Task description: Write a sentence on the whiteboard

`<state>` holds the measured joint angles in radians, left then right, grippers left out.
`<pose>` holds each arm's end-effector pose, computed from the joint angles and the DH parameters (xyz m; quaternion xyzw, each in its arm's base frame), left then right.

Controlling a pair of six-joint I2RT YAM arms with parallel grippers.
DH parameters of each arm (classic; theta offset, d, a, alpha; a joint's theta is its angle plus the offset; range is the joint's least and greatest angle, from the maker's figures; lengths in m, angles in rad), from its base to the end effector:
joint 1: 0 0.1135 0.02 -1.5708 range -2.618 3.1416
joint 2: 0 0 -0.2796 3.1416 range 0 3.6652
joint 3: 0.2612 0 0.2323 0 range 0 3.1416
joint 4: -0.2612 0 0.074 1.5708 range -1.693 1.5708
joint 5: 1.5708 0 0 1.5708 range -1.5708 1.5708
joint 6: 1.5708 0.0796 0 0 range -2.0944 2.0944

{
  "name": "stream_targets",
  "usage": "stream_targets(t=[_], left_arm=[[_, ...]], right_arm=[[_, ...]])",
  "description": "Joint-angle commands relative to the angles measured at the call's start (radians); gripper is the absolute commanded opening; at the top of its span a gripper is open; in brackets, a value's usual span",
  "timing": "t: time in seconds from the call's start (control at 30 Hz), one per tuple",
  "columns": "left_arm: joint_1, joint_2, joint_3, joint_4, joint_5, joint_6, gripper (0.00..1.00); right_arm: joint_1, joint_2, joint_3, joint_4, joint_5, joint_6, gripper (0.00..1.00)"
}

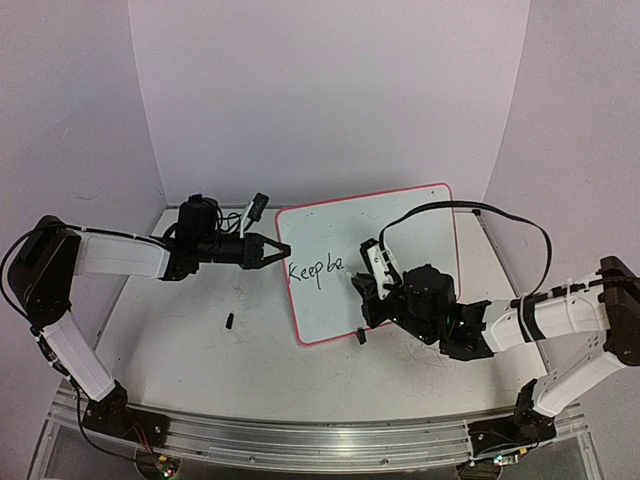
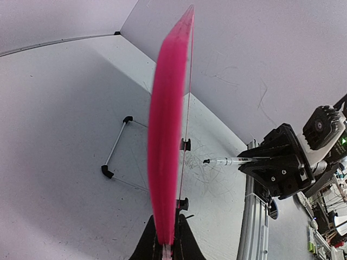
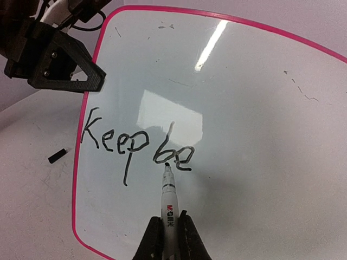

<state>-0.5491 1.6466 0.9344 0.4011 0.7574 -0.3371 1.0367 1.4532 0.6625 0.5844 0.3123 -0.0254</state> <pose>0.2920 -0.2428 0.2507 0.2960 0.7236 -0.5046 0.3663 0.1912 0.2753 0.2432 -0.3037 0.7108 0.1961 0.6034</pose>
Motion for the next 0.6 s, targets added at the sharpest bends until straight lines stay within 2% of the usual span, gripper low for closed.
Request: stream_targets(t=[0.0, 0.57], left_arm=[[-0.002, -0.036, 0.010, -0.008, -0.040, 0.043, 0.02], [-0.003, -0.033, 0.015, -0.016, -0.053, 0.047, 0.02]], right_arm=[[0.003, -0.003, 0.030, 0.039, -0.001, 0.008, 0.00], [0.003, -0.029, 0.023, 0.038, 0.024, 0.005, 0.00]])
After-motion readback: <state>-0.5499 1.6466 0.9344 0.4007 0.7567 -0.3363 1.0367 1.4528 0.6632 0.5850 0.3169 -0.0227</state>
